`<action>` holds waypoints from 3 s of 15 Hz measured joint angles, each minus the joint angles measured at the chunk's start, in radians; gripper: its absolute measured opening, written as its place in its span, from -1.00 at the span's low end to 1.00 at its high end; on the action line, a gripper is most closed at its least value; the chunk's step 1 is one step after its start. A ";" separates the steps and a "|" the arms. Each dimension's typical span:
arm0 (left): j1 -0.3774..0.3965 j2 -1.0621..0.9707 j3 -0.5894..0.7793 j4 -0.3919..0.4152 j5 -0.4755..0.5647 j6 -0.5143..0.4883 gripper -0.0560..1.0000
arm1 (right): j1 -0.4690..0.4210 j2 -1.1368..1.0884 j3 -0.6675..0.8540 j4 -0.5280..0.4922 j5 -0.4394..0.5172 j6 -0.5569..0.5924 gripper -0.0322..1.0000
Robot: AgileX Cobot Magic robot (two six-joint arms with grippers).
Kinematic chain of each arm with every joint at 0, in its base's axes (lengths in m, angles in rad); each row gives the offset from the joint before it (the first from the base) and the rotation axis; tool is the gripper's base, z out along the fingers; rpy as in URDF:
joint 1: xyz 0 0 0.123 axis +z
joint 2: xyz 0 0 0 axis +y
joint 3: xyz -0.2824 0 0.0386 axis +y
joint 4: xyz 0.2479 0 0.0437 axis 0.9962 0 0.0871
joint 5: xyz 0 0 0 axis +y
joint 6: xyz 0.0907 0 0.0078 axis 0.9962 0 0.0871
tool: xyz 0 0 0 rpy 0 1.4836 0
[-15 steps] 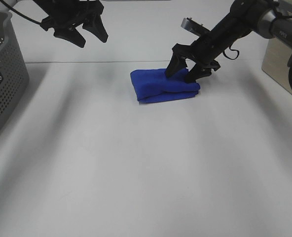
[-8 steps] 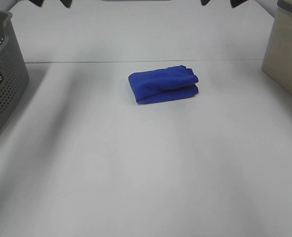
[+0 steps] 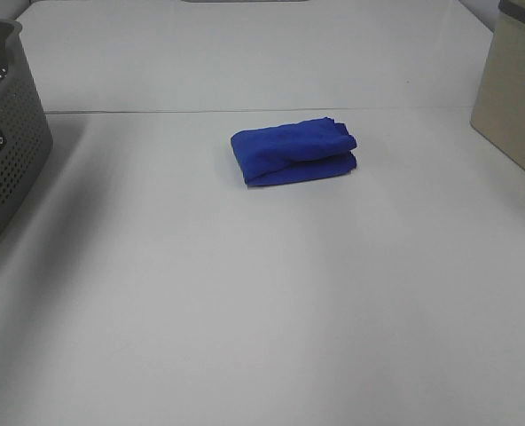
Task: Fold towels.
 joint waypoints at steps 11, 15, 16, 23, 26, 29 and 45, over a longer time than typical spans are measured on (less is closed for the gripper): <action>0.001 -1.326 0.909 0.024 0.003 -0.027 0.32 | 0.000 -1.359 0.936 -0.119 0.007 0.039 0.54; 0.001 -1.646 1.176 0.026 0.005 -0.028 0.32 | 0.000 -1.629 1.168 -0.122 0.010 0.043 0.54; 0.001 -1.695 1.235 0.026 0.007 -0.036 0.32 | 0.000 -1.641 1.212 -0.128 0.012 0.043 0.54; 0.001 -1.714 1.394 -0.049 -0.116 -0.061 0.32 | 0.000 -1.641 1.365 -0.119 -0.099 0.029 0.54; 0.001 -1.715 1.394 -0.049 -0.130 -0.061 0.32 | 0.000 -1.641 1.365 -0.119 -0.099 0.030 0.54; 0.009 -1.715 1.394 -0.054 -0.130 -0.061 0.32 | 0.000 -1.641 1.365 -0.094 -0.099 0.043 0.54; 0.097 -1.715 1.394 -0.078 -0.130 -0.057 0.32 | 0.000 -1.641 1.365 -0.058 -0.100 0.045 0.54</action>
